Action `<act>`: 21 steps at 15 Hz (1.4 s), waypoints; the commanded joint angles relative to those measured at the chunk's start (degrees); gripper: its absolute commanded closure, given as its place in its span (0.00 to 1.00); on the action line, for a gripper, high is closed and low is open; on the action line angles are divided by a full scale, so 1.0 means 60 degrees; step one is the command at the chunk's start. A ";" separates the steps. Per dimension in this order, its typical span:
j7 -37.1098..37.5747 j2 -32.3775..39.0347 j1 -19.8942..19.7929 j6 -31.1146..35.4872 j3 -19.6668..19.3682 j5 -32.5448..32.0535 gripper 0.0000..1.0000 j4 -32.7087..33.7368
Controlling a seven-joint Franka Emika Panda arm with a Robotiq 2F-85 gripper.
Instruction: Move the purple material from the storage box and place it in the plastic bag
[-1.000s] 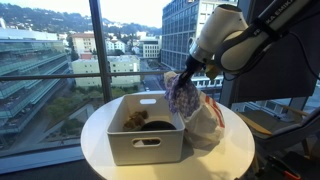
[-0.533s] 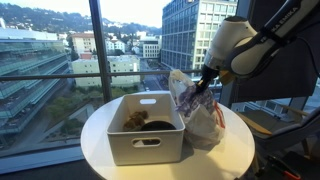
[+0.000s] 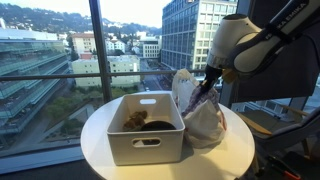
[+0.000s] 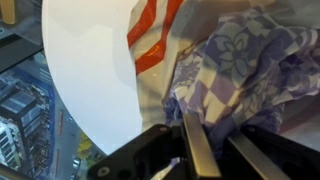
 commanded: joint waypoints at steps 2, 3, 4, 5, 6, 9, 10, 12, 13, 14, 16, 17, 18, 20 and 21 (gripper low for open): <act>-0.0127 0.0906 0.0598 0.0541 0.0489 0.0268 0.96 0.0917; -0.0189 0.1087 0.0713 0.0672 0.0601 0.0263 0.96 0.1116; -0.0201 0.1267 0.0786 0.0817 0.0691 0.0232 0.96 0.1305; -0.0259 0.1490 0.0858 0.0935 0.0759 0.0270 0.96 0.1495; -0.0277 0.1702 0.0881 0.1017 0.0801 0.0214 0.96 0.1651; -0.0212 0.2264 0.0839 0.0963 0.0780 0.0137 0.96 0.1901; -0.0227 0.2421 0.0811 0.0943 0.0758 0.0218 0.96 0.1919; -0.0189 0.2643 0.0734 0.0857 0.0677 0.0292 0.97 0.1857; -0.0188 0.2713 0.0686 0.0790 0.0642 0.0350 0.97 0.1801; -0.0183 0.2821 0.0637 0.0748 0.0600 0.0373 0.97 0.1781; -0.0219 0.3073 0.0523 0.0647 0.0545 0.0420 0.97 0.1775; -0.0238 0.3159 0.0489 0.0499 0.0541 0.0435 0.97 0.1773; -0.0302 0.3295 0.0443 0.0351 0.0552 0.0489 0.97 0.1776; -0.0407 0.3643 0.0336 0.0230 0.0546 0.0548 0.96 0.1833; -0.0462 0.3811 0.0311 0.0214 0.0551 0.0578 0.96 0.1881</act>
